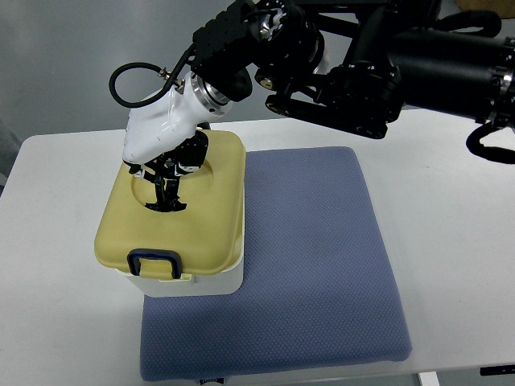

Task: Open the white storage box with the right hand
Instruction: 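Lift the yellow lid off the white box with the right hand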

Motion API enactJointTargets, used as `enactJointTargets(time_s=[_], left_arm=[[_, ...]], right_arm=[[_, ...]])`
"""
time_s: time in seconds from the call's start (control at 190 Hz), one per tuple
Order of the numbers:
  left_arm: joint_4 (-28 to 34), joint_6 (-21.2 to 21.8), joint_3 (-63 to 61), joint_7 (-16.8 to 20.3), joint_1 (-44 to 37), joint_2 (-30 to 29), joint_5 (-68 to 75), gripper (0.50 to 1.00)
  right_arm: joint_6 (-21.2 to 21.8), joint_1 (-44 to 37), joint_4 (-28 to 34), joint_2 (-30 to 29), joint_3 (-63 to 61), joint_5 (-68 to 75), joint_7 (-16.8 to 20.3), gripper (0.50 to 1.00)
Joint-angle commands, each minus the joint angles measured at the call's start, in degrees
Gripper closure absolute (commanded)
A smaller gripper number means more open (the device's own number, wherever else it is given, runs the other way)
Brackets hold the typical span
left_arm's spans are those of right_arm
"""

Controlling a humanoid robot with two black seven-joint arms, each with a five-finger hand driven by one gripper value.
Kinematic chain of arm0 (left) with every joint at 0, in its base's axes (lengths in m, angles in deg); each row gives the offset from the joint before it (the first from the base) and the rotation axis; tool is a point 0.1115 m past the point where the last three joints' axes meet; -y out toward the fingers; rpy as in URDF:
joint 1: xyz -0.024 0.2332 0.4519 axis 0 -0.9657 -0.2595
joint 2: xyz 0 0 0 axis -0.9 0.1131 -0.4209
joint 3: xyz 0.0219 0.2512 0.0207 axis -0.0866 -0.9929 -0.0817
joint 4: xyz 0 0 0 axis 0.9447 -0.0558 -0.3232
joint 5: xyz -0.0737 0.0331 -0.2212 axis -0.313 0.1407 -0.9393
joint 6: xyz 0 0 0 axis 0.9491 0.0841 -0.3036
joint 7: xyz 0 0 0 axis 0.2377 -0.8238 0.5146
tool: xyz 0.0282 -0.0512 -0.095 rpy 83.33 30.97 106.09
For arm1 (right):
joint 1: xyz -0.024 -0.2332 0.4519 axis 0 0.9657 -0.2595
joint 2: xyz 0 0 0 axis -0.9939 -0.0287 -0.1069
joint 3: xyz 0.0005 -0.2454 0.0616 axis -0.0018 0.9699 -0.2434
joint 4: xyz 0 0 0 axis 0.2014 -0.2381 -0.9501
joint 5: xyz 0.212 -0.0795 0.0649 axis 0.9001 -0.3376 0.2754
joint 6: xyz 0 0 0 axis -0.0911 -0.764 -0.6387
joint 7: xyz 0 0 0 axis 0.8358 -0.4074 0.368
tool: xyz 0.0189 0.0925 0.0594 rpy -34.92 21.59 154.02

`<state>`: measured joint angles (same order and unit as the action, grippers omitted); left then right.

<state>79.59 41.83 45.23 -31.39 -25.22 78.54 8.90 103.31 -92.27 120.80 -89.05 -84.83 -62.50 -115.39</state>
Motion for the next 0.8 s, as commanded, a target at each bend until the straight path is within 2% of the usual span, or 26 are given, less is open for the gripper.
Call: enactJointTargets(time_s=[0.0, 0.436, 0.793], left_arm=[[0.0, 0.0, 0.1, -0.1, 0.0, 0.0, 0.0, 0.500], [0.0, 0.0, 0.0, 0.0, 0.0, 0.0, 0.0, 0.500], [0.0, 0.0, 0.0, 0.0, 0.0, 0.0, 0.0, 0.500]], right_arm=[[0.0, -1.1, 0.0, 0.0, -0.1, 0.2, -0.2, 1.000], [0.3, -0.1, -0.9, 5.2, -2.4, 0.4, -0.2, 1.000], [-0.7, 1.8, -1.6, 13.9, -2.7, 0.4, -0.3, 1.000]])
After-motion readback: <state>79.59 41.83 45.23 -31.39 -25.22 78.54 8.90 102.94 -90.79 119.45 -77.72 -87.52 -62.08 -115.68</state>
